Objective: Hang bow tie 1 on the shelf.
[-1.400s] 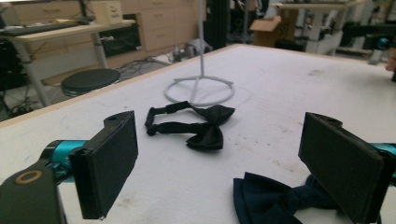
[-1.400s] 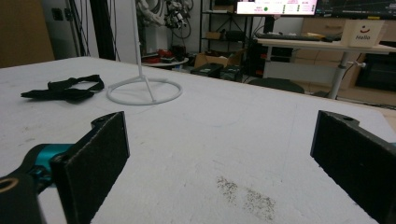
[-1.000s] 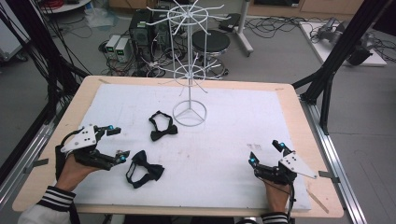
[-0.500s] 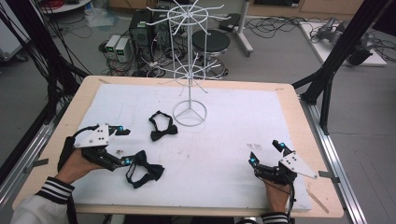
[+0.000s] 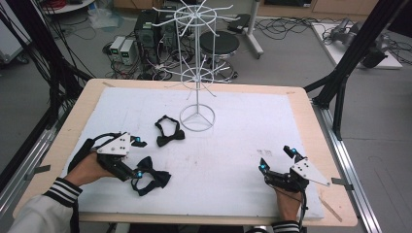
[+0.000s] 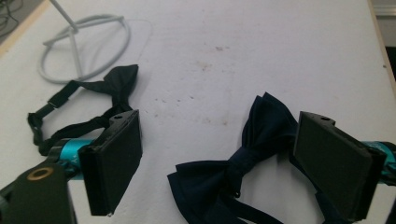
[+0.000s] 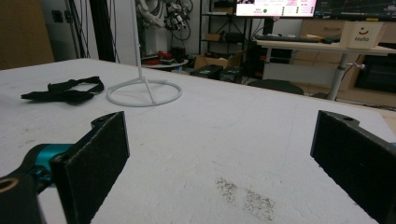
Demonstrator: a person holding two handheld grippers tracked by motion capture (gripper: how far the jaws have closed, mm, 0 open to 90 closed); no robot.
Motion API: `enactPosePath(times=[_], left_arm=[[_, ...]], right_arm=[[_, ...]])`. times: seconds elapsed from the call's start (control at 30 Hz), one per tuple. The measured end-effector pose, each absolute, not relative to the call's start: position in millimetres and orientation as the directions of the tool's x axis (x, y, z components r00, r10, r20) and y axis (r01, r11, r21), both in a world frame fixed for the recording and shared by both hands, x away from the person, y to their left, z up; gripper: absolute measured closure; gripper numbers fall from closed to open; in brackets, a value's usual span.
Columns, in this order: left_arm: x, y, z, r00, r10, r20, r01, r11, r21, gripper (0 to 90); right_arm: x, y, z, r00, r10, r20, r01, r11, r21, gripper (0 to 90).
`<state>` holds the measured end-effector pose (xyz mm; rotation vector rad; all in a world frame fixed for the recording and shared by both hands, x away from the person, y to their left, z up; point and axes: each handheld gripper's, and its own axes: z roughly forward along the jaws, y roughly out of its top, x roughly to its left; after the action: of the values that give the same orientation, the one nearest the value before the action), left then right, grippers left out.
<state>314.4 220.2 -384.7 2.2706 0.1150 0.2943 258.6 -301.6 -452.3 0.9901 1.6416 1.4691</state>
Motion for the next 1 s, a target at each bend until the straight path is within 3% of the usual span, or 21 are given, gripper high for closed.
enactPosePath(times=[0.5, 1.0], left_arm=[[322, 195, -389, 0.985, 0.073, 0.154, -0.04, -0.779, 0.626, 18.6], [330, 183, -399, 0.988, -0.003, 0.153, -0.084, -0.849, 0.522, 26.2]], right_arm=[[258, -301, -452, -0.452, 0.892, -0.012, 0.086, 0.057, 0.995, 3.7], [258, -302, -452, -0.453, 0.892, -0.019, 0.077, 0.06, 0.995, 3.7]])
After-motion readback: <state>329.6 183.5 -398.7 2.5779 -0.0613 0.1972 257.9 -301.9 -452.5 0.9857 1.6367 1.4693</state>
